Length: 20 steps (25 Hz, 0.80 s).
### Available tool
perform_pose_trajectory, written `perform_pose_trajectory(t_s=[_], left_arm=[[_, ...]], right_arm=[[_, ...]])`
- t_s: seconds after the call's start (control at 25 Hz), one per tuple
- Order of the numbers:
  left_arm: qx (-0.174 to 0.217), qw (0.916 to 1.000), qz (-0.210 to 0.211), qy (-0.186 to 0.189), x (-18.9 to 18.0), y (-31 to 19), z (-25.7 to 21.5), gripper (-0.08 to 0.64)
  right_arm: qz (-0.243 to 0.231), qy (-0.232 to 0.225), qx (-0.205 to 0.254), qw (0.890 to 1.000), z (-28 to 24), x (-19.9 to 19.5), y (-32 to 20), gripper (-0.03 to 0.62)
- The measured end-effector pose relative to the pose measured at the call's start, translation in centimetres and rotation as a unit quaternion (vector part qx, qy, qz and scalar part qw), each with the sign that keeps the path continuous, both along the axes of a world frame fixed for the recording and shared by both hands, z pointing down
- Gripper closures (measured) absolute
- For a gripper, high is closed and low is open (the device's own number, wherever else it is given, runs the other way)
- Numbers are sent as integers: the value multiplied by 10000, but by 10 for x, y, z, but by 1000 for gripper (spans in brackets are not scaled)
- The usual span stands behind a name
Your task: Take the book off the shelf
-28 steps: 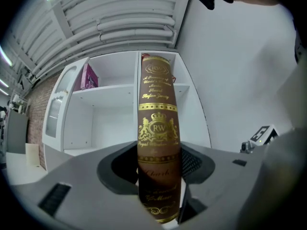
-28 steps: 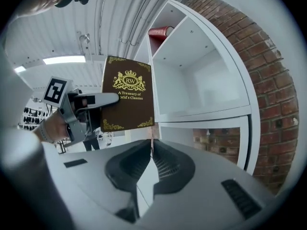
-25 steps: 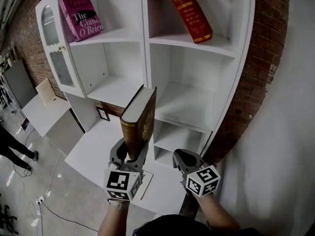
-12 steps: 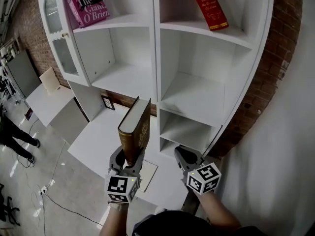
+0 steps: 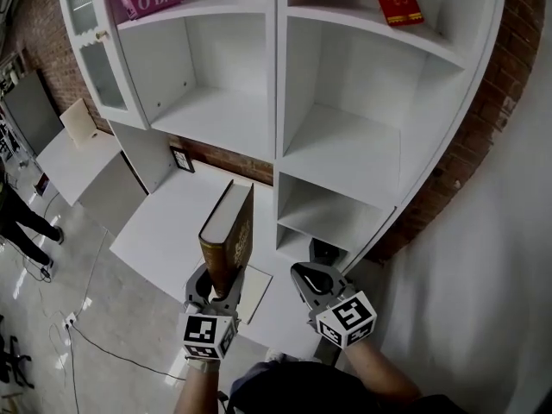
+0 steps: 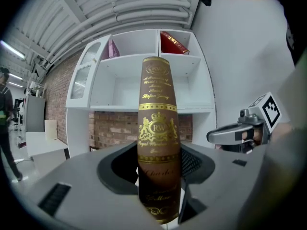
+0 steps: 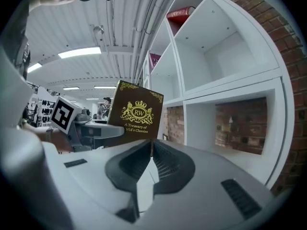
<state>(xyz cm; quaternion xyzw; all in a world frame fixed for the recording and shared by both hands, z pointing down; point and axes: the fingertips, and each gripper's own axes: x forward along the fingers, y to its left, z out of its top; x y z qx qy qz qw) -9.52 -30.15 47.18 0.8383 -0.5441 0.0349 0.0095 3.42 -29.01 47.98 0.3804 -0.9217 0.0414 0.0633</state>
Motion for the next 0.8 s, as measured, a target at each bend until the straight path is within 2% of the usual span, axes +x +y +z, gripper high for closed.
perform_pose_trajectory(t_s=[0.4,0.8], left_arm=[[-140,9999,71,-56,-3,8,38,337],[-149,9997,149,-148,-5,9,51,337]], right_arm=[[-242,-47,3,9997,26,-14,12,568],[-151,75,-87,9998,45,-10,13,568]])
